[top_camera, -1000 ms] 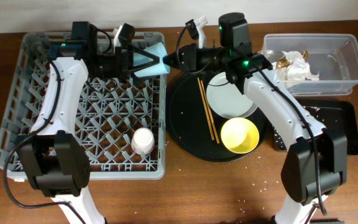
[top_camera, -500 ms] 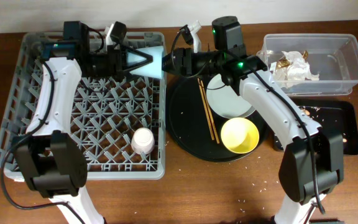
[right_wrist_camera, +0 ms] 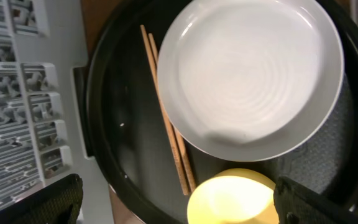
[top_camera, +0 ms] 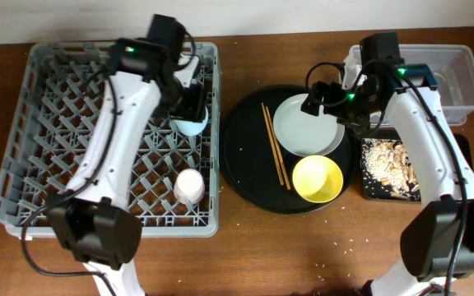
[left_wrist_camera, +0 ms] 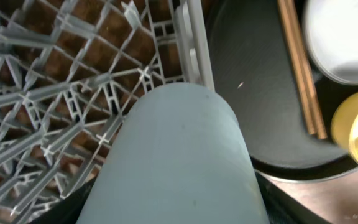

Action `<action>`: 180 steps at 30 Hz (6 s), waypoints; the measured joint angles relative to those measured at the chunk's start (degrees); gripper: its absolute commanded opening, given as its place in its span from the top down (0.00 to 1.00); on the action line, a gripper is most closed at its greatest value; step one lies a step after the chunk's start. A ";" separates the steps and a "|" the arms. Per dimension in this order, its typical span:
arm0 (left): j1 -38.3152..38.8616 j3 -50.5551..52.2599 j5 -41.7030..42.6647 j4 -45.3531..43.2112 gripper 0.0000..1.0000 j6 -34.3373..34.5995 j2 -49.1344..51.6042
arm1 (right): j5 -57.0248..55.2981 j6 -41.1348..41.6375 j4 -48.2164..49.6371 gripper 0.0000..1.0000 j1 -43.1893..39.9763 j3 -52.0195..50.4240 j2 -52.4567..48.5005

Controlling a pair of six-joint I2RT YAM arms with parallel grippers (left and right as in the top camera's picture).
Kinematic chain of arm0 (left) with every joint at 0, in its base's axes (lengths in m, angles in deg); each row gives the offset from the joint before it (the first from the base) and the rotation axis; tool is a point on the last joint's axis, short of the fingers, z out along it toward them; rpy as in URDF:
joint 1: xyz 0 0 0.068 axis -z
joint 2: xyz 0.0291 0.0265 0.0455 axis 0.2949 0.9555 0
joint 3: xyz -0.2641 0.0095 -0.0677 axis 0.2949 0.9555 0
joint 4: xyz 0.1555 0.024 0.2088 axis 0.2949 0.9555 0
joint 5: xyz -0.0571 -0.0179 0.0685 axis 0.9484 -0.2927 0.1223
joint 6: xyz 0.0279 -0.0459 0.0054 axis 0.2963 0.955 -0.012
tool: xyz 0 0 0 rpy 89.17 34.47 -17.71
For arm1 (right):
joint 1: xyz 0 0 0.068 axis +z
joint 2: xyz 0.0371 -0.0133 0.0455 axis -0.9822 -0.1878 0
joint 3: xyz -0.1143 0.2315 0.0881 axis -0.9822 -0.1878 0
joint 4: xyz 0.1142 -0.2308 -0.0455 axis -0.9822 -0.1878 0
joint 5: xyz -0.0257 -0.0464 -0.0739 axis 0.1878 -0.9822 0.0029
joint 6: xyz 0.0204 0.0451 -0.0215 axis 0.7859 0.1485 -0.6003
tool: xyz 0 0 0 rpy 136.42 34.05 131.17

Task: Sort waste into correct bins and load items into the dishwasher rack
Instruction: 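Place the blue cup upside down in the rack with the left gripper, then grasp the yellow bowl on the round tray with the left gripper, then place the yellow bowl on its side in the rack with the left gripper, then grasp the white plate and stand it upright in the rack with the left gripper, then pick up the chopsticks with the left gripper and drop them into the rack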

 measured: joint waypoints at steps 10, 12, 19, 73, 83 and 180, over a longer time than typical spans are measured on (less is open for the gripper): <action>2.80 0.66 -7.56 0.76 0.01 1.75 12.83 | -2.16 -0.37 -1.11 0.02 0.00 -0.02 -0.02; 2.51 0.66 -8.46 0.98 0.01 1.73 12.83 | -2.19 -0.33 -1.11 0.01 0.00 -0.02 -0.02; 6.32 -19.28 7.17 5.64 0.11 2.43 13.88 | -2.34 -0.57 -4.52 0.01 -5.79 5.01 6.69; 8.98 -33.51 -83.03 -5.73 0.99 28.70 36.20 | -5.16 -1.86 -16.26 0.01 -21.00 7.04 18.71; 8.98 -33.51 -75.63 -6.23 0.99 28.79 37.79 | -5.18 -1.86 -16.24 0.02 -21.00 7.04 18.71; 20.48 -36.39 -5.14 2.78 0.43 23.23 44.00 | -5.20 -1.86 -16.26 0.02 -21.00 6.97 18.67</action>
